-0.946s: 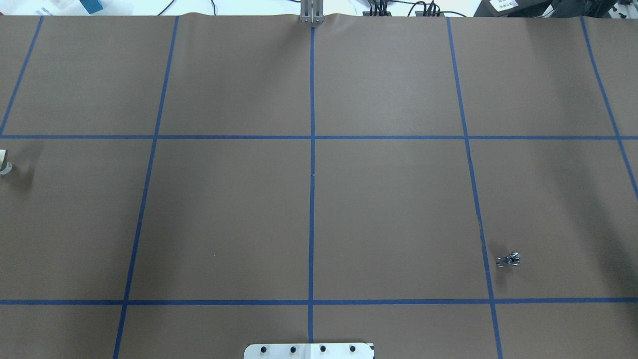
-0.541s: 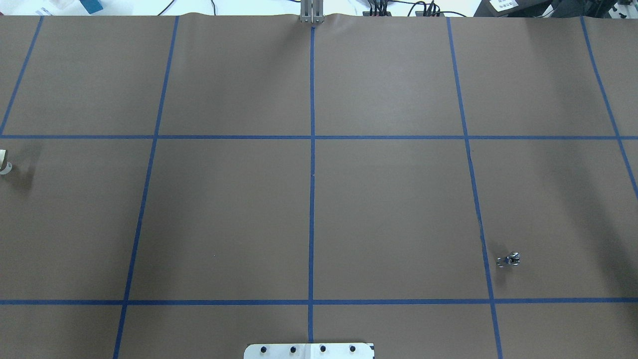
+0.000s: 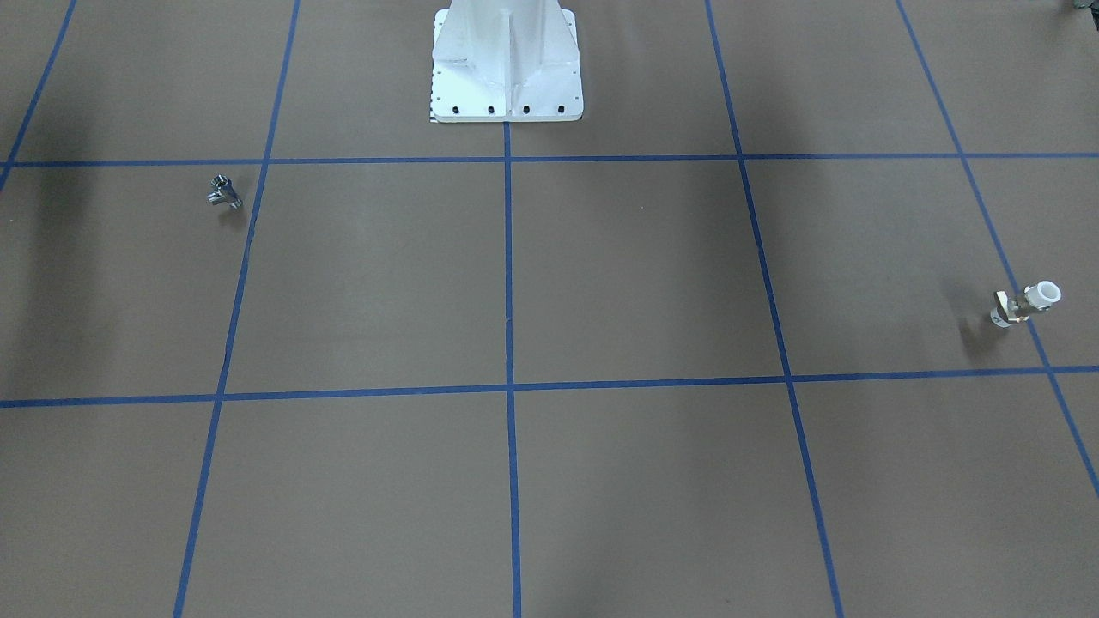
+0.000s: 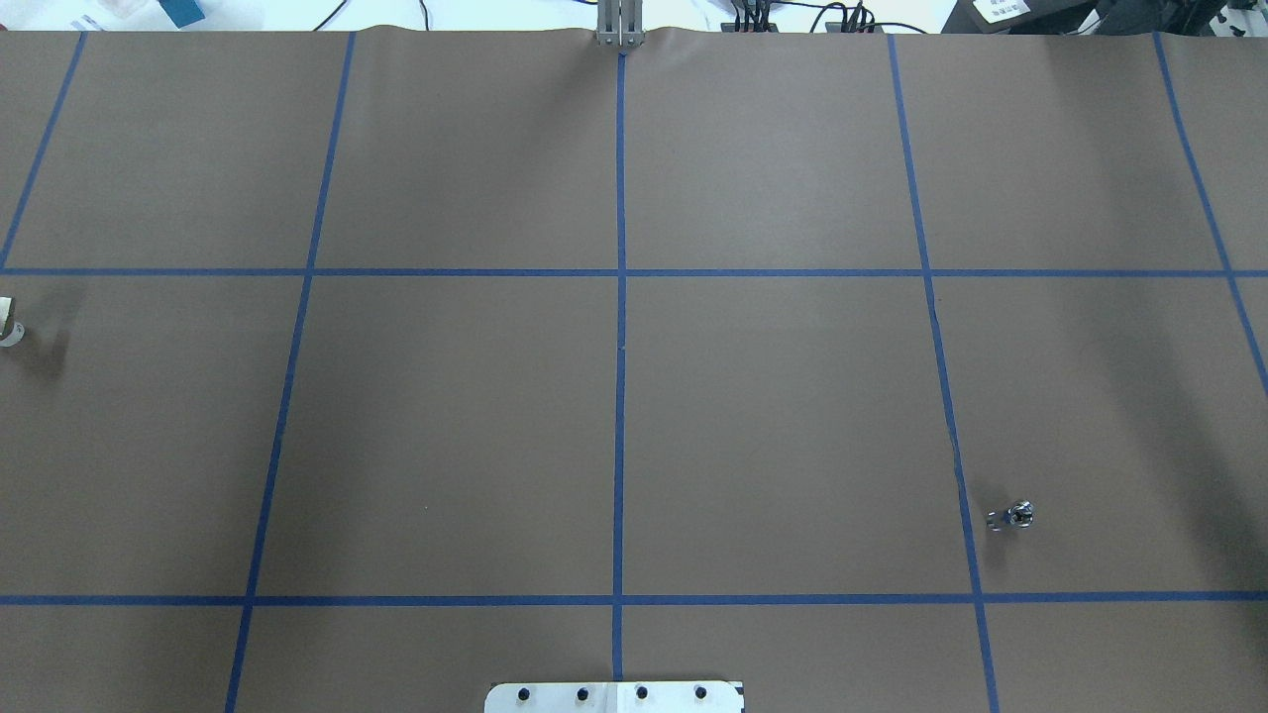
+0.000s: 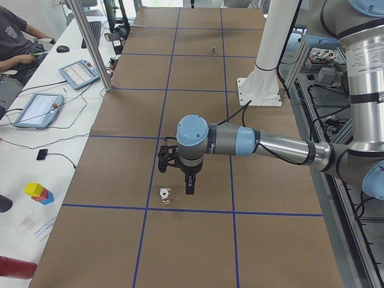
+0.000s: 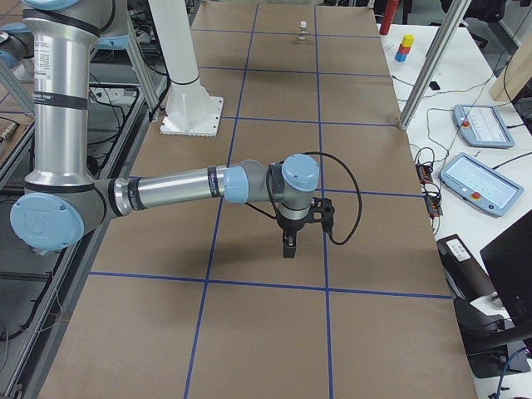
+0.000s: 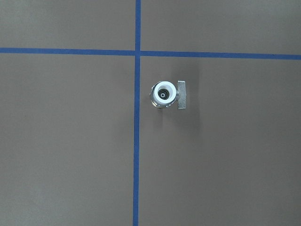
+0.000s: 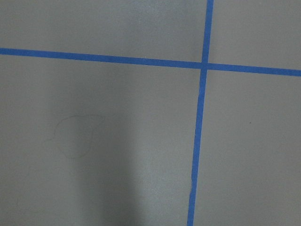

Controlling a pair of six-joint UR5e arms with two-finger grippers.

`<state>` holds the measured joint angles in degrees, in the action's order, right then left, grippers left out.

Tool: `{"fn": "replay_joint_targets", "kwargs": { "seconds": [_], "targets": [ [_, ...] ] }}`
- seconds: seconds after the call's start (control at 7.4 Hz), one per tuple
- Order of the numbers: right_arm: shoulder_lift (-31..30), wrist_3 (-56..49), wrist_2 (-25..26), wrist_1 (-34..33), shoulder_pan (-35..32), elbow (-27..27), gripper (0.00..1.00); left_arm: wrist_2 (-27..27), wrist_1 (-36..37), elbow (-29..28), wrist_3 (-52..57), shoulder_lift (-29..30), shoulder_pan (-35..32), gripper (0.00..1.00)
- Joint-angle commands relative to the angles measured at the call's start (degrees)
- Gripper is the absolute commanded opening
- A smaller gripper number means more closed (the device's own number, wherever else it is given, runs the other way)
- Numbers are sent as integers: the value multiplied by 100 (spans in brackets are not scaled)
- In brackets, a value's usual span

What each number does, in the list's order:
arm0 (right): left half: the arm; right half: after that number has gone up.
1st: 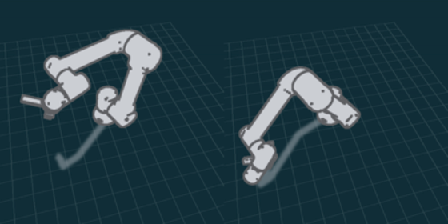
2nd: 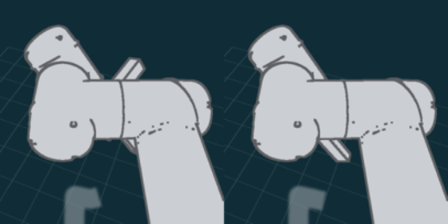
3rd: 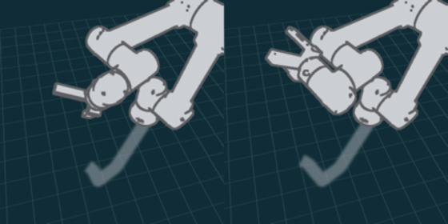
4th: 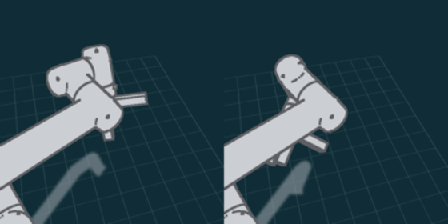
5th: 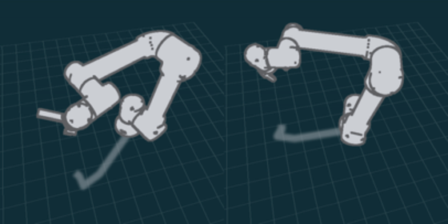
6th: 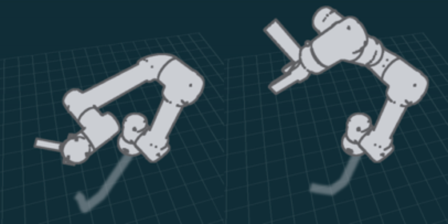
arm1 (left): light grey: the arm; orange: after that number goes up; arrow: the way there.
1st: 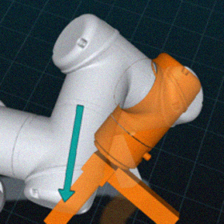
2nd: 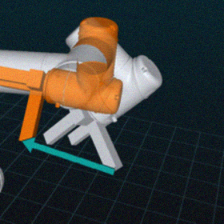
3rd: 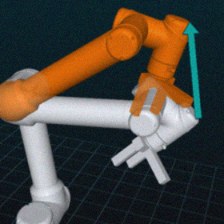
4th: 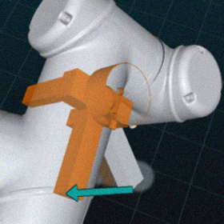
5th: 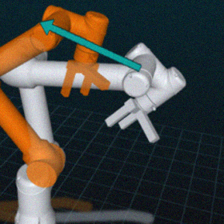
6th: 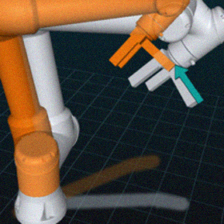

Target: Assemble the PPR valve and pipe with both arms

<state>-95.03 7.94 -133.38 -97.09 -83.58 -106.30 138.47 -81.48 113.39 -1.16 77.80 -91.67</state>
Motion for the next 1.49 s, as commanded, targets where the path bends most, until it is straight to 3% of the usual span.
{"fn": "replay_joint_targets", "kwargs": {
  "seconds": [0.0,0.54,1.35],
  "targets": [
    [-24,357,5,23,0,-128,100,13,-8,-10,-7,-2,9,100],
    [-24,357,-12,23,0,-137,99,-57,-428,-80,10,-2,27,100],
    [2,375,-83,15,0,-163,100,-321,-203,-133,63,7,352,100]
  ]
}}
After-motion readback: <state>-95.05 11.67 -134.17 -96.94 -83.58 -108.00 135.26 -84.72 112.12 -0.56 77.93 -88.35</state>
